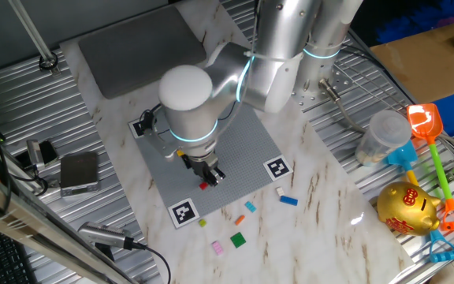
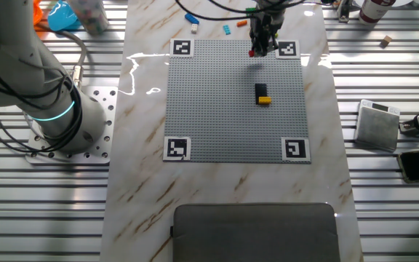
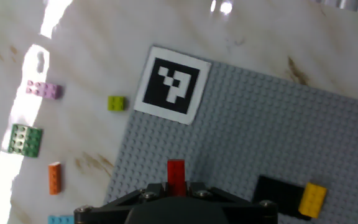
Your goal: Build with small Lego blocks
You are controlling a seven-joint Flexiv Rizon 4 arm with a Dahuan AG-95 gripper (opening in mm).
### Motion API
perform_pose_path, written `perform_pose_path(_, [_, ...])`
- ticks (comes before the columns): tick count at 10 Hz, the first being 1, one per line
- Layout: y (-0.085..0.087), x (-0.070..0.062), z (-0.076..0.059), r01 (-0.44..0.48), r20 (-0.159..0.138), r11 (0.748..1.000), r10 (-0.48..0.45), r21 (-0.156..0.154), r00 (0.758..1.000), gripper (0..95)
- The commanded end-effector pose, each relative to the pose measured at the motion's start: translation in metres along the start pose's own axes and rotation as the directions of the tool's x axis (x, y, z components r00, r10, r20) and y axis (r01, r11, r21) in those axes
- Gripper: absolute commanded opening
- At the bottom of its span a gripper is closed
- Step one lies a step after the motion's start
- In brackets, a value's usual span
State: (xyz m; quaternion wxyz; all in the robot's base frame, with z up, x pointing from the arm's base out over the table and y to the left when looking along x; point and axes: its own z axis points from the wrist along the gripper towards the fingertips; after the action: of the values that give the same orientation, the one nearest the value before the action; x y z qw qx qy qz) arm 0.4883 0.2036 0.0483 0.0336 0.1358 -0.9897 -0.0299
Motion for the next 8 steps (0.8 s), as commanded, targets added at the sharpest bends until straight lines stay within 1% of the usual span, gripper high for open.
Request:
perform_pose_path(1, [-0.001,0.001,0.0,-0.057,0.023,0.998,0.057,0.017,0.998,0.0])
perform_pose_path(2, [0.001,0.0,0.001,-0.095,0.03,0.995,0.094,0.037,0.995,0.0])
perform_pose_path(3, [0.003,-0.007,0.003,-0.115,0.031,0.992,0.114,0.044,0.993,0.0])
perform_pose_path(4, [-0.005,-0.01,0.003,-0.121,0.03,0.992,0.119,0.042,0.992,0.0])
perform_pose_path(5, [-0.018,-0.01,0.003,-0.132,0.026,0.99,0.131,0.042,0.991,0.0])
perform_pose_path(6, [-0.026,-0.008,0.005,-0.14,0.021,0.989,0.139,0.048,0.99,0.0])
perform_pose_path(8, [-0.036,-0.003,0.009,-0.158,0.025,0.986,0.157,0.048,0.987,0.0])
